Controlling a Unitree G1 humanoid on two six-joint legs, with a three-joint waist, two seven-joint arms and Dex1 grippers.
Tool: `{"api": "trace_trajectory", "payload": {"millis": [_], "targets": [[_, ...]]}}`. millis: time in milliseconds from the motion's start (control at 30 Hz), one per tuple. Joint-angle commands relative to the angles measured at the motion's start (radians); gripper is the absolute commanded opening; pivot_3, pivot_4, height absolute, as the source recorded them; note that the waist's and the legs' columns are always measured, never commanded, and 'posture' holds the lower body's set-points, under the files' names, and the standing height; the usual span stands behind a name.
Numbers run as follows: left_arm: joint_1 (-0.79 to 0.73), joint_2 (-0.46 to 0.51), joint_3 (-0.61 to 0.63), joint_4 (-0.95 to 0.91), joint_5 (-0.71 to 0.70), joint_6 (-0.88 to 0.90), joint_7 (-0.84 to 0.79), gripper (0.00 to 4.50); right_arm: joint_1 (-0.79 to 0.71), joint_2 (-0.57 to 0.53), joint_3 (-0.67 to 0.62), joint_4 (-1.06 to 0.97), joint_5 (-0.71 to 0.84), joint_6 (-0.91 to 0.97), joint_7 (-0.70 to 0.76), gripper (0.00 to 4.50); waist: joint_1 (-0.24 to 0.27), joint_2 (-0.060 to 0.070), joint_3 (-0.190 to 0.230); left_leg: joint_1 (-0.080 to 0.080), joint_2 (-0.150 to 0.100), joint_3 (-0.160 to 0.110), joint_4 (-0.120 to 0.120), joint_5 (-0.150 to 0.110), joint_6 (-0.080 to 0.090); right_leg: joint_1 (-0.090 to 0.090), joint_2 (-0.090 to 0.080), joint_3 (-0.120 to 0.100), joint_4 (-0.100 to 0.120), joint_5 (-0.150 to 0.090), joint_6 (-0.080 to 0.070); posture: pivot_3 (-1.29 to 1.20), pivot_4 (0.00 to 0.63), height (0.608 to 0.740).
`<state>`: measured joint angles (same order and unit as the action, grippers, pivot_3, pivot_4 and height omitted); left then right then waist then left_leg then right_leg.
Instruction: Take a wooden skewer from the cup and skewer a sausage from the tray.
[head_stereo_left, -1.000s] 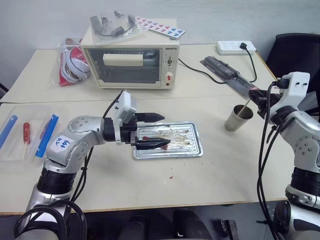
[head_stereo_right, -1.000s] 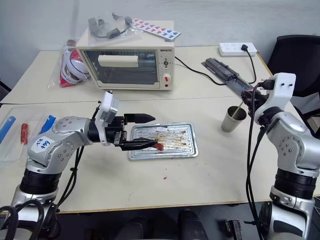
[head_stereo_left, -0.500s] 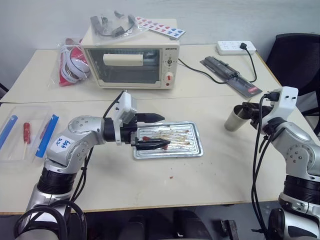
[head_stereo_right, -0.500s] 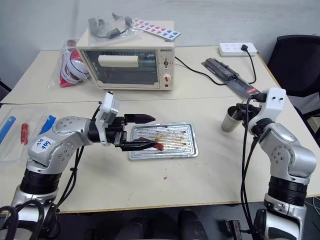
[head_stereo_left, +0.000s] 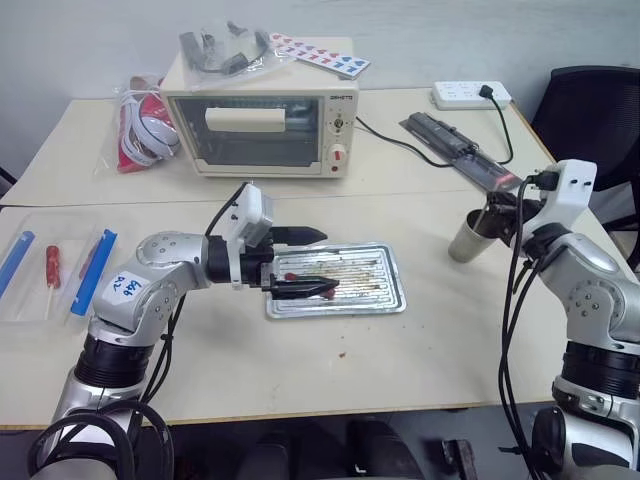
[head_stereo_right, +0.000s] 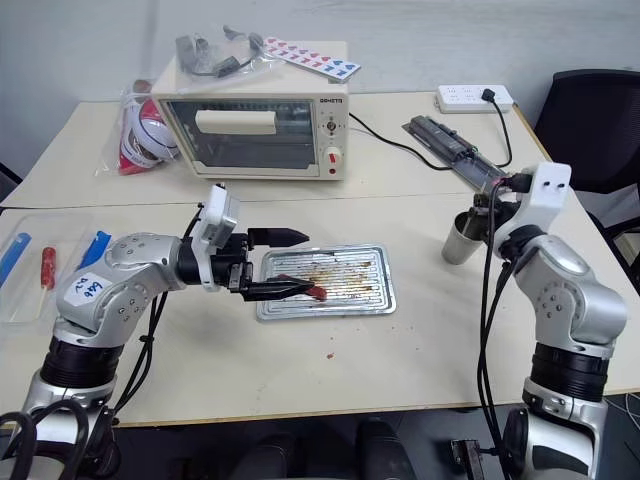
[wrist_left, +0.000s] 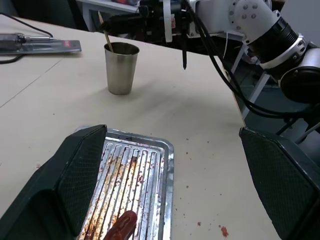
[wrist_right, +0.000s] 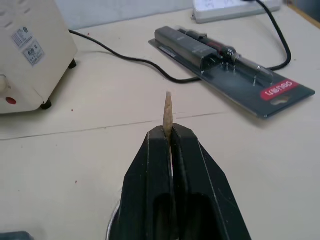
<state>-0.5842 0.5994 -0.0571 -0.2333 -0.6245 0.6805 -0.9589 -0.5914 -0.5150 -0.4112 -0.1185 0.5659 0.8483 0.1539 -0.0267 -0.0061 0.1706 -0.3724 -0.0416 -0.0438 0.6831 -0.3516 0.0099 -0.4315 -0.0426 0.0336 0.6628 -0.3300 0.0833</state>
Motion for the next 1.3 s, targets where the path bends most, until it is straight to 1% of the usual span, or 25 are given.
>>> {"api": "trace_trajectory", "payload": {"millis": [33, 133, 233, 333, 400, 467, 500, 567, 667, 767, 900, 1067, 1167, 1300], "targets": [[-0.006, -0.004, 0.029, -0.02, 0.008, -0.027, 0.018, 4.5, -0.114, -0.051, -0.104, -0.101, 0.083, 0.079, -0.057, 0.02, 0.001, 0.0, 0.0, 0.0, 0.0, 0.0, 0.0, 0.0, 0.0, 0.0, 0.0, 0.0, 0.0, 0.0, 0.0, 0.0, 0.15, 0.74], [0.017, -0.006, 0.057, -0.032, 0.013, -0.038, 0.057, 4.5, -0.212, -0.014, -0.181, -0.131, 0.201, 0.201, -0.143, 0.02, 0.0, 0.0, 0.0, 0.0, 0.0, 0.0, 0.0, 0.0, 0.0, 0.0, 0.0, 0.0, 0.0, 0.0, 0.0, 0.0, 0.15, 0.74], [0.058, -0.027, 0.075, -0.081, 0.037, -0.065, 0.134, 4.5, -0.293, 0.071, -0.245, -0.133, 0.325, 0.314, -0.258, 0.02, -0.004, 0.001, 0.0, 0.0, 0.001, -0.001, -0.001, 0.0, 0.0, 0.0, 0.0, 0.0, 0.0, 0.0, 0.0, 0.0, 0.15, 0.74], [0.094, -0.05, 0.077, -0.125, 0.075, -0.095, 0.2, 4.5, -0.349, 0.2, -0.313, -0.115, 0.46, 0.366, -0.406, 0.02, -0.003, 0.001, 0.0, 0.0, 0.001, 0.0, -0.001, 0.0, 0.0, -0.001, 0.0, 0.0, 0.0, 0.0, 0.0, 0.0, 0.15, 0.74], [0.106, -0.077, 0.076, -0.13, 0.106, -0.122, 0.248, 4.5, -0.354, 0.301, -0.337, -0.104, 0.56, 0.376, -0.514, 0.02, -0.003, 0.001, 0.0, 0.0, 0.001, 0.0, -0.001, 0.0, 0.0, -0.001, 0.0, 0.0, 0.001, 0.0, 0.0, 0.0, 0.15, 0.74], [0.105, -0.098, 0.061, -0.118, 0.136, -0.15, 0.27, 4.5, -0.333, 0.4, -0.327, -0.099, 0.665, 0.374, -0.619, 0.02, -0.003, 0.001, 0.0, -0.001, 0.001, 0.0, 0.0, 0.0, 0.0, -0.001, 0.0, 0.0, 0.001, 0.0, 0.0, 0.0, 0.15, 0.74], [0.102, -0.105, 0.053, -0.112, 0.145, -0.158, 0.274, 4.5, -0.323, 0.429, -0.318, -0.098, 0.709, 0.368, -0.663, 0.02, -0.003, 0.001, 0.0, -0.001, 0.0, 0.0, 0.0, 0.0, 0.0, -0.001, 0.0, 0.0, 0.001, 0.0, 0.0, 0.0, 0.15, 0.74], [0.094, -0.119, 0.042, -0.098, 0.159, -0.172, 0.276, 4.5, -0.306, 0.462, -0.292, -0.094, 0.796, 0.349, -0.74, 0.02, -0.001, 0.001, 0.0, -0.001, 0.0, 0.0, 0.0, 0.0, 0.0, -0.001, 0.0, -0.001, 0.002, 0.0, 0.0, 0.0, 0.15, 0.74], [0.059, -0.147, 0.02, -0.037, 0.2, -0.218, 0.279, 4.5, -0.274, 0.508, -0.22, -0.091, 0.952, 0.296, -0.849, 0.02, -0.003, 0.001, 0.0, -0.002, -0.001, -0.001, 0.0, 0.0, 0.0, -0.002, -0.001, -0.001, 0.002, 0.0, 0.0, 0.0, 0.15, 0.74], [0.028, -0.174, 0.013, 0.022, 0.225, -0.251, 0.283, 4.5, -0.247, 0.514, -0.15, -0.09, 1.059, 0.23, -0.928, 0.02, -0.007, 0.002, 0.0, -0.002, -0.001, -0.001, 0.0, 0.001, 0.0, -0.002, -0.001, -0.002, 0.001, 0.0, 0.0, 0.0, 0.15, 0.74], [-0.026, -0.244, 0.012, 0.104, 0.242, -0.294, 0.314, 4.5, -0.233, 0.487, -0.065, -0.076, 1.146, 0.152, -0.953, 0.02, -0.012, 0.002, -0.001, -0.002, -0.001, 0.0, 0.0, 0.001, 0.0, -0.003, -0.001, -0.002, 0.001, 0.0, 0.0, 0.0, 0.15, 0.74], [-0.045, -0.306, 0.012, 0.109, 0.246, -0.308, 0.347, 4.5, -0.21, 0.443, 0.002, -0.079, 1.2, 0.057, -0.966, 0.02, -0.013, 0.002, -0.001, -0.002, -0.001, 0.0, 0.0, 0.001, 0.0, -0.003, -0.001, -0.002, 0.001, 0.0, 0.0, 0.0, 0.15, 0.74], [-0.037, -0.333, 0.023, 0.081, 0.237, -0.305, 0.374, 3.99, -0.198, 0.417, 0.035, -0.083, 1.217, 0.014, -0.963, 0.0, -0.012, 0.002, -0.001, -0.002, -0.001, 0.0, 0.0, 0.001, 0.0, -0.003, -0.001, -0.001, 0.001, 0.0, 0.0, 0.0, 0.15, 0.74], [-0.02, -0.354, 0.041, 0.039, 0.219, -0.286, 0.412, 2.95, -0.187, 0.389, 0.071, -0.088, 1.237, -0.037, -0.959, 0.0, -0.012, 0.002, -0.001, -0.003, 0.0, 0.0, 0.0, 0.001, 0.0, -0.003, -0.001, -0.001, 0.001, 0.0, 0.0, 0.0, 0.15, 0.74]]}}
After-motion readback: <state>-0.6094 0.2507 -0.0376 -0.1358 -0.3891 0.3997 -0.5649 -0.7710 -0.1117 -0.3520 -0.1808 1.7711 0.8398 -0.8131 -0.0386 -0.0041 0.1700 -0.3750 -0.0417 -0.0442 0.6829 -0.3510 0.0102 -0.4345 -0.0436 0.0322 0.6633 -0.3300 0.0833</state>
